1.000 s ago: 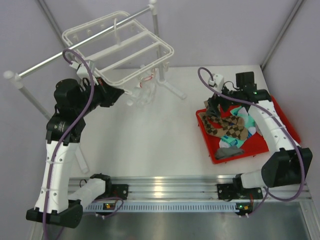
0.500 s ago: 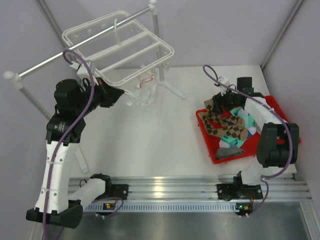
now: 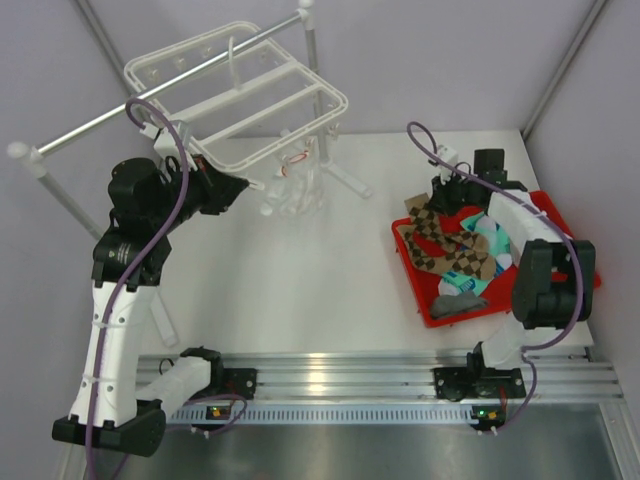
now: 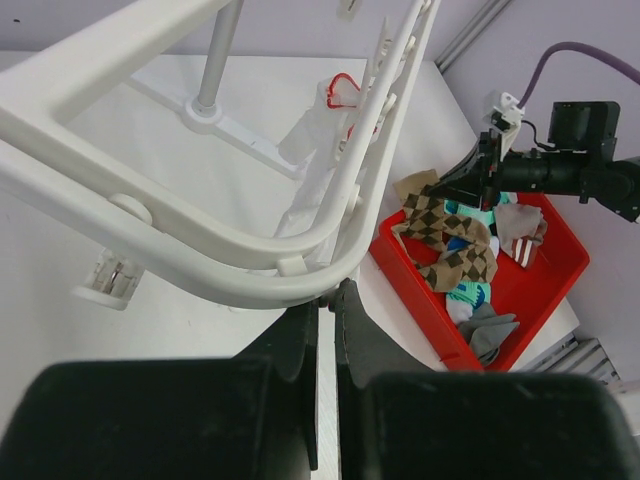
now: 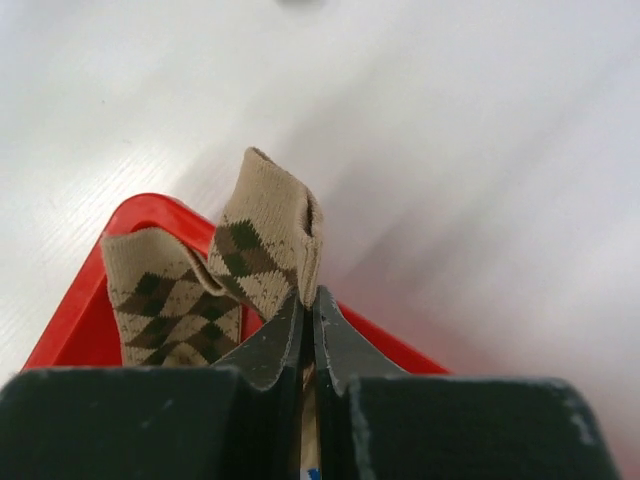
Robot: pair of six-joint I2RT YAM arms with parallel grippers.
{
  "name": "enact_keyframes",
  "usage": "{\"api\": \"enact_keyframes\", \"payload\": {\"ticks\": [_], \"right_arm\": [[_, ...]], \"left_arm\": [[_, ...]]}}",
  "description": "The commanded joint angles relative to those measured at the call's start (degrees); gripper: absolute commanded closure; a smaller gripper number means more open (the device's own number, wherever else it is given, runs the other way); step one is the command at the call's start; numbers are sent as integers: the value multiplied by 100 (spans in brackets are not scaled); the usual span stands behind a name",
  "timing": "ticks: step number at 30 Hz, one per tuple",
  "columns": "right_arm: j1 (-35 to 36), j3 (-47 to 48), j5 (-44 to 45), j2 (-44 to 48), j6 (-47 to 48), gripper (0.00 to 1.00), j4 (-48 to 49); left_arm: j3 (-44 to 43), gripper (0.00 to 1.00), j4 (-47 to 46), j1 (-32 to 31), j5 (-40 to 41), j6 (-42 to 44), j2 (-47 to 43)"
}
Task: Clip the socks to the hanger
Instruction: Pick up the sock from the bin, then clamp the sock onto the hanger.
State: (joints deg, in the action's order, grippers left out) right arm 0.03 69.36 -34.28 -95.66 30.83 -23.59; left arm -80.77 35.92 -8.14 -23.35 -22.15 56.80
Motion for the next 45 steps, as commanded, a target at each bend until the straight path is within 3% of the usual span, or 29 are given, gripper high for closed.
{"api": "enact_keyframes", "payload": {"ticks": [1,16,19,22,26,38,45], "right_arm": [[-223,200,-438,722,19,100,-12],[-425,1403,-448,2042,-938,100,-145],[-338,1676,-815,2130,-1044,100,-259],[-66,1913,-1317,2183,-1026,100,-487],[872,1985,-1670,2262,-1079,100,-576],[4133,1044,860,2227,-1984,100,689],[5269,764,3293,1832,-1809,100,1786]], "left_arm": [[-61,100,-235,-3,-178,71,-2],[-97,100,-252,-3,-222,18,7],[-123,100,-252,-3,-240,18,-2],[-158,100,-244,-3,-283,36,33],[-211,100,-244,-12,-310,36,68],[-263,100,-279,-3,-310,0,130],[-229,100,-279,-3,-328,-26,156]]}}
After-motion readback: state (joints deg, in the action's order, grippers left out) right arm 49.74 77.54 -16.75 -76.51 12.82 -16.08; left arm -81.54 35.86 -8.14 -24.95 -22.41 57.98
